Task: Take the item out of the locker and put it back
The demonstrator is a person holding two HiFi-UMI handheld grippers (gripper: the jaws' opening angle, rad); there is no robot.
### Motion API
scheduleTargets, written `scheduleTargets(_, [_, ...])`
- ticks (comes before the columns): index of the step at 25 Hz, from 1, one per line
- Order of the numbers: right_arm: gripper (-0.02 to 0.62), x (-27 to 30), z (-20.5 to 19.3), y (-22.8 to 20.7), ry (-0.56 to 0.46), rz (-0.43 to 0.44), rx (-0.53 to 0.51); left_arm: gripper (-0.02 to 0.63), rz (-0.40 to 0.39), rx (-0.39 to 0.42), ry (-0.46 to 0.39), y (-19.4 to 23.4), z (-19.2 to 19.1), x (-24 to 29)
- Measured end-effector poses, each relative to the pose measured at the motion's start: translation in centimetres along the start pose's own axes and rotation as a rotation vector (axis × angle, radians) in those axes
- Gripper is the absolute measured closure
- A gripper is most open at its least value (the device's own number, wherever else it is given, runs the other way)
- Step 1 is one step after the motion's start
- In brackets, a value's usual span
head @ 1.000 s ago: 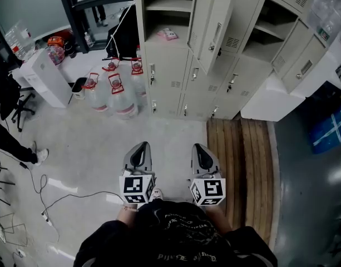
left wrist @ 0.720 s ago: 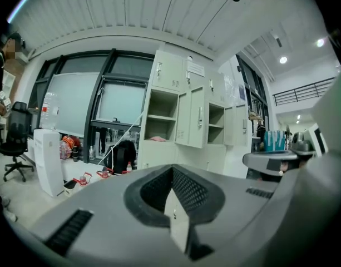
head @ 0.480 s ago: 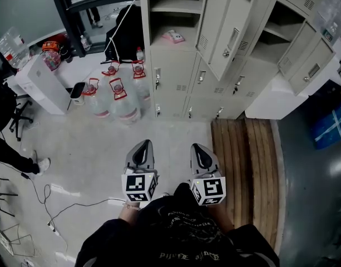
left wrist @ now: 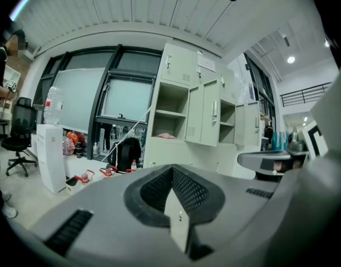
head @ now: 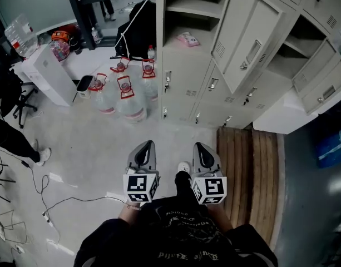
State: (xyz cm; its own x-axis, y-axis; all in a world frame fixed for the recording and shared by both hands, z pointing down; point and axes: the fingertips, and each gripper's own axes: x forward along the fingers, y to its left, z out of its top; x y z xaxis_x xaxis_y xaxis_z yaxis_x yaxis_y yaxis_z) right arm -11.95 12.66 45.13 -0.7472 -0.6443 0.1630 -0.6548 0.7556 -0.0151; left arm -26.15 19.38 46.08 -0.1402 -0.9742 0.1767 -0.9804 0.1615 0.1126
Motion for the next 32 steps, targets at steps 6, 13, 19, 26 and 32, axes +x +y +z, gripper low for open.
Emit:
scheduleTargets(6, [0.59,5.4,1.8,-3.4,-0.014,0.026,-0.001,0.598,0.025,0.004,-0.01,-0.1,1.8,5.1])
scheduleTargets(13, [0.589,11.3,3.6,-8.2,-0.014,0.057,-0.001,0.598,0.067,-0.006,-0.021,-0.4,3.6,11.8])
scheduleTargets(19, [0.589,15.6,5.3,-11.1,-0.022,0.104,-0.011,0.598,0.085,-0.005,-0.038,-1.4,5.0,17.0])
scheduleTargets(26, [0.589,19.3,6.5,-12.4,-0.026,0.165,-0.015,0.598,0.11,-0.017,-0.025,-2.6,5.2,21.6])
scheduleTargets(32, [0.588,21.3,7.3,-13.9,-0.028,0.183,0.022,0.598,0.117,-0.006,-0.02,-3.1,5.9,23.8])
